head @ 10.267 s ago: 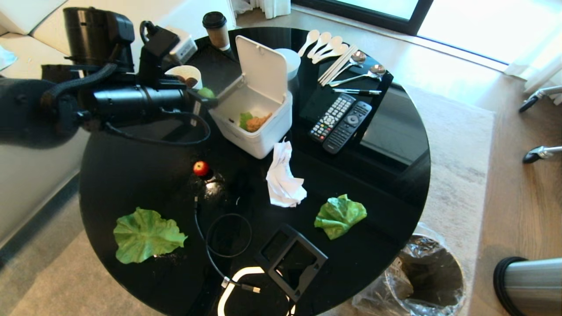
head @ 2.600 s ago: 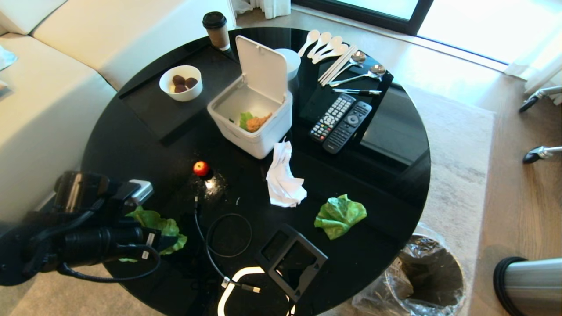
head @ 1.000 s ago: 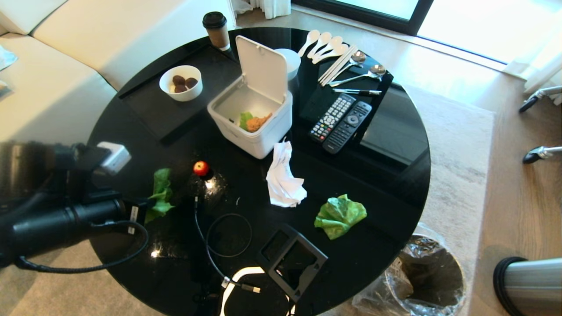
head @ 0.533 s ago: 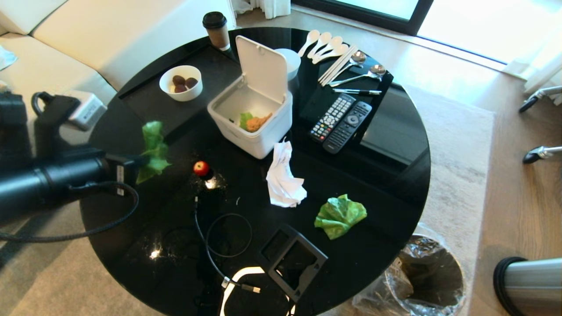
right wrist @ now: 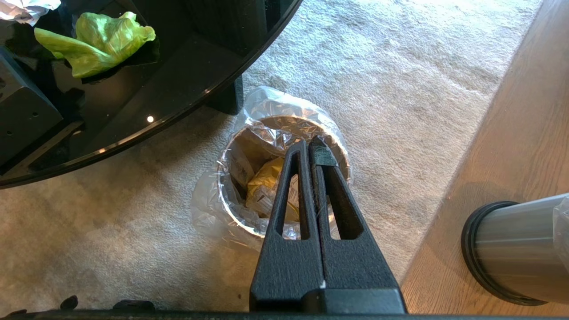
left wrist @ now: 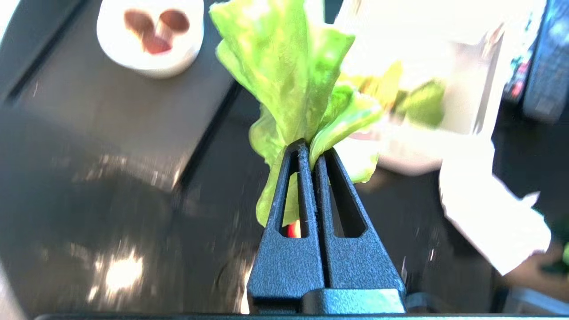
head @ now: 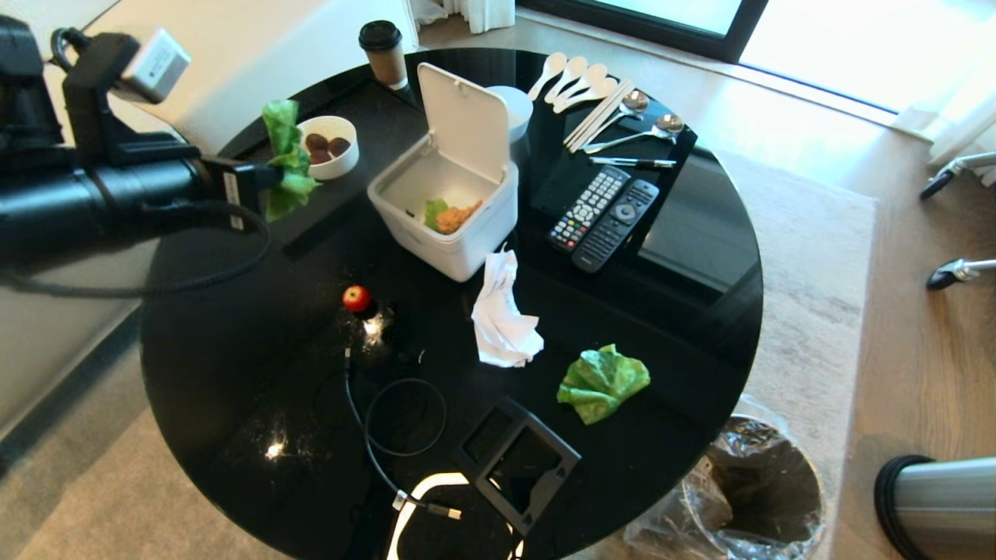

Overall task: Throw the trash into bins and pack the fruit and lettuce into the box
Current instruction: Throw vegetable leaves into the desktop trash can

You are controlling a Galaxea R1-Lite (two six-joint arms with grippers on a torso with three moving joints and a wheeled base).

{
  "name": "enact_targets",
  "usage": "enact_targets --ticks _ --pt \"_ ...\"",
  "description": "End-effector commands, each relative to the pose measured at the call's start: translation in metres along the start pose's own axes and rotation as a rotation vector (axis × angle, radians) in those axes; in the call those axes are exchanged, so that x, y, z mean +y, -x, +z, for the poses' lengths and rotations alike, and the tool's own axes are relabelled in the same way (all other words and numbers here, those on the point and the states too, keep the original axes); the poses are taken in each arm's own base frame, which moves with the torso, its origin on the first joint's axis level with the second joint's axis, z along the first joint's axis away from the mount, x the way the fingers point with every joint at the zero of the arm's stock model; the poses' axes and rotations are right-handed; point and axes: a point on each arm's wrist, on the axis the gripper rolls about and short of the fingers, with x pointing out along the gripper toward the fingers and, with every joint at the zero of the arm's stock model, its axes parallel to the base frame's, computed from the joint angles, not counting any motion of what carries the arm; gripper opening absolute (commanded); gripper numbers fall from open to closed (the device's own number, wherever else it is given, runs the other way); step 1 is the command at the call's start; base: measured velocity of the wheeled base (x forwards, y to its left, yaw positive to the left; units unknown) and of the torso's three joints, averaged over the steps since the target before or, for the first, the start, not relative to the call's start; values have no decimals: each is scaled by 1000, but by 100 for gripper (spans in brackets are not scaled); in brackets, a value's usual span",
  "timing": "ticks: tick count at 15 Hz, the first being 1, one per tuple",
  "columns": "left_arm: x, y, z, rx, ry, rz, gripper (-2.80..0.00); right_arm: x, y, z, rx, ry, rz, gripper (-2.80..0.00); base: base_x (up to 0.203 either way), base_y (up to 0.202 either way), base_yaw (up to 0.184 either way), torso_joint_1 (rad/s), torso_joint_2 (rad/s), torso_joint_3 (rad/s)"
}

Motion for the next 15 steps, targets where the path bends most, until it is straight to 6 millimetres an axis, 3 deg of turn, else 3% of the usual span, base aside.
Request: enact_targets --ticks 1,6,15 --pt "-8 -30 5 -6 -4 -38 -280 0 0 0 1 1 1 -280 0 0 0 0 0 0" --pt "-32 -66 18 -43 -9 -118 -280 0 0 0 1 1 1 -280 0 0 0 0 0 0" --pt "-48 -104 3 -63 -7 -154 -280 0 0 0 1 1 1 -280 0 0 0 0 0 0"
